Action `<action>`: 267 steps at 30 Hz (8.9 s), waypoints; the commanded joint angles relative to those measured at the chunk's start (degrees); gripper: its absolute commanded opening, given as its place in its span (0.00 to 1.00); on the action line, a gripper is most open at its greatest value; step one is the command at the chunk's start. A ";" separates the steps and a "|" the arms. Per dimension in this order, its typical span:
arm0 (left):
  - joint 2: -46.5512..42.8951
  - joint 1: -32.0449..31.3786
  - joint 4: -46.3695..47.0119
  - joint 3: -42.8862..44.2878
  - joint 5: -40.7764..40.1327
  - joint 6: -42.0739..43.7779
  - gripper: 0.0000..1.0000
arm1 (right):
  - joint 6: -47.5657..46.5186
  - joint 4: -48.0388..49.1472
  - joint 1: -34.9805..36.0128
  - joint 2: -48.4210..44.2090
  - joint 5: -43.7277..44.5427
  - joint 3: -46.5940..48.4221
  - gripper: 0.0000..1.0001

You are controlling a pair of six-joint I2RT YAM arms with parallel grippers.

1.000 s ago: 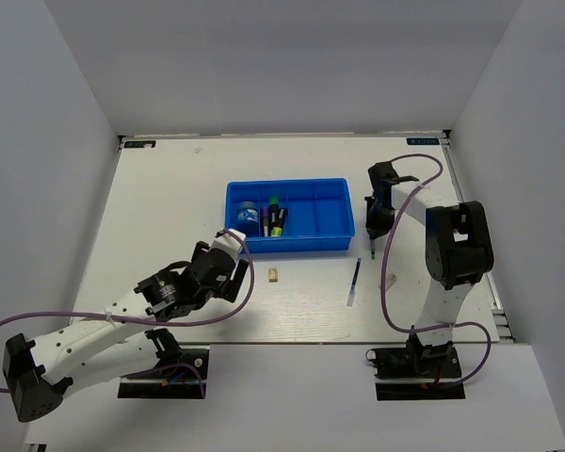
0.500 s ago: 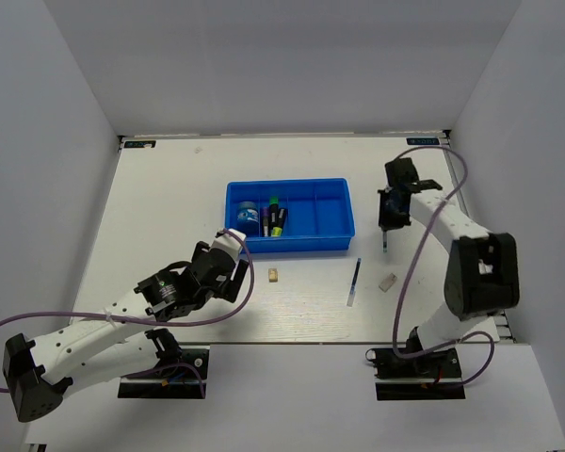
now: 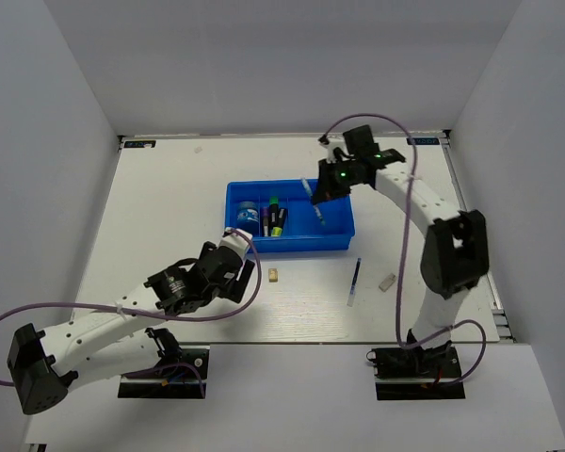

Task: Sort the stationery into containers
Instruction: Place the pen in the storage box, then pick up the pen from the center of the board, then place the pen in the storage box, then pick up the stationery from the center of the board, then place the stationery in the storage box, then pick up the stationery from the center of the board, then place the stationery in the storage box.

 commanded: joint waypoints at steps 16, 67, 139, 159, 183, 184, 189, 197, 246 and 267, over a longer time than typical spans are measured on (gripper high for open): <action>9.71 -4.88 8.43 7.44 4.76 -1.93 0.75 | 8.58 -5.42 6.01 13.91 13.35 12.43 0.42; 74.07 -16.23 12.39 55.97 -1.83 -20.12 0.42 | 4.17 0.56 -23.60 -37.69 25.05 -34.86 0.14; 35.08 4.25 -3.24 38.90 16.00 -2.89 0.75 | -134.15 -36.89 -32.22 -23.55 -11.62 -38.81 0.33; -2.13 4.69 -8.00 0.51 15.04 -6.76 0.82 | -143.83 -29.33 -26.25 -7.98 -0.64 -31.61 0.52; 12.10 4.60 13.23 -1.34 15.57 -11.16 0.84 | -131.81 -25.88 -22.02 -16.05 -7.11 -37.68 0.00; 14.28 4.77 14.48 -0.56 15.22 -10.98 0.85 | -130.49 -29.64 -21.94 -16.59 -10.01 -34.71 0.00; 26.49 4.77 19.68 4.71 14.16 -11.59 0.86 | -102.80 -27.52 -21.76 -22.29 -19.96 -28.98 0.00; 35.57 3.72 22.76 10.34 12.49 -14.32 0.86 | -34.79 4.59 -15.00 -22.93 -11.19 -19.00 0.00; 43.66 -3.13 15.03 16.14 -1.84 -22.94 0.08 | -11.73 3.98 -6.11 -17.82 -1.51 -16.66 0.60; 56.12 2.21 19.67 52.00 7.65 -14.40 0.08 | -14.28 8.11 -9.19 -41.11 18.09 -41.09 0.00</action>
